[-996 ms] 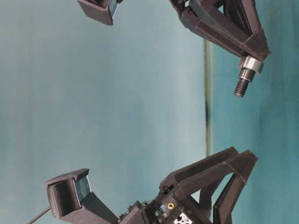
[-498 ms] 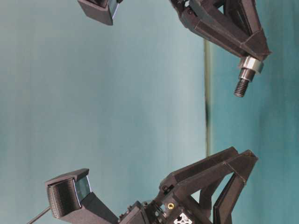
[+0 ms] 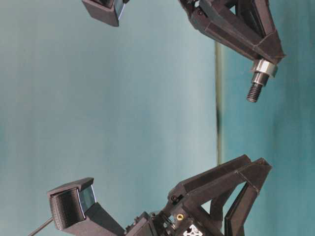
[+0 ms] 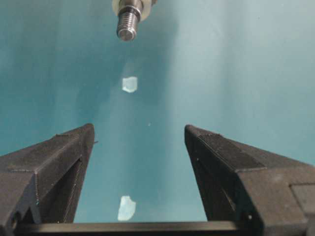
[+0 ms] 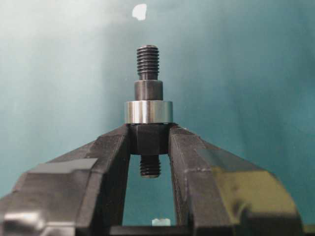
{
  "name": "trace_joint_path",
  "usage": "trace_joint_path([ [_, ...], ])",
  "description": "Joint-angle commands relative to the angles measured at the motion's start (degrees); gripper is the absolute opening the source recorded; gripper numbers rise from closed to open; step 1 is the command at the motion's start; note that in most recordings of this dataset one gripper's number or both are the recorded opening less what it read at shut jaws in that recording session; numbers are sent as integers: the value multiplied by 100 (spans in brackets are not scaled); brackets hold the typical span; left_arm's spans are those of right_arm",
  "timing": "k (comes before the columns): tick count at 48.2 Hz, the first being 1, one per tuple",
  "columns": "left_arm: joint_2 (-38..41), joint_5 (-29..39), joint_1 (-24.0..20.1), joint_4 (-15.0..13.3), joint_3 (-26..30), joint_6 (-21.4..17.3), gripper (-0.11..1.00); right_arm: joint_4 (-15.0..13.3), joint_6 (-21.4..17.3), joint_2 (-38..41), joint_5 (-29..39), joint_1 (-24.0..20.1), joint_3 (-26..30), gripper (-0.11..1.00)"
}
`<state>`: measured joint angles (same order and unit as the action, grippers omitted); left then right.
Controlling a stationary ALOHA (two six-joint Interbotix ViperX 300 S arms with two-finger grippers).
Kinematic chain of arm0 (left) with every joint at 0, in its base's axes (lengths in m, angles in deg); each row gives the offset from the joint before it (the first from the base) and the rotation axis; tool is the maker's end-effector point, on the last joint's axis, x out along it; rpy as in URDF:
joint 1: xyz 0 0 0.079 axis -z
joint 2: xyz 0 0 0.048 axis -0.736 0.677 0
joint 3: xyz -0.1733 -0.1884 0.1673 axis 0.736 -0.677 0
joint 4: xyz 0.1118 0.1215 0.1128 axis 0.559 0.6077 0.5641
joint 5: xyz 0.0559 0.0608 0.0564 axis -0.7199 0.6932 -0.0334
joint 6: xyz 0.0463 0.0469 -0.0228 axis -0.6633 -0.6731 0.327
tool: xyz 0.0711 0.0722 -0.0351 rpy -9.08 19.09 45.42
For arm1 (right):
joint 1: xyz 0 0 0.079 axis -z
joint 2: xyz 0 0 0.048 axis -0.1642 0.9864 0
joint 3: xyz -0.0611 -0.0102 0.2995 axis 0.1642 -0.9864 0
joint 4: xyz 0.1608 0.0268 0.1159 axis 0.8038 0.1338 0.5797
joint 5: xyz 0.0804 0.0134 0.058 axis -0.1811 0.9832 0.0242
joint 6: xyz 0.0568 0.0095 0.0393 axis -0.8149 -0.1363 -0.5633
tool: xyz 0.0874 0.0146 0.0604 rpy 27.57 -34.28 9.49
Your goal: Insert the washer onto the shaft with both hands.
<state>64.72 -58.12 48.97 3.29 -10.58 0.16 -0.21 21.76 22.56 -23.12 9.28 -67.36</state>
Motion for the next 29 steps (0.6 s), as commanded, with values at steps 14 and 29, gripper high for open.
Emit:
trace_joint_path([
  [14,-97,-26,9,9,18,0,81,-9,18,-44,-53,-9,97,0],
  [29,-88,-229,9,18,70,-18,81,0,9,-44,-53,-9,97,0],
])
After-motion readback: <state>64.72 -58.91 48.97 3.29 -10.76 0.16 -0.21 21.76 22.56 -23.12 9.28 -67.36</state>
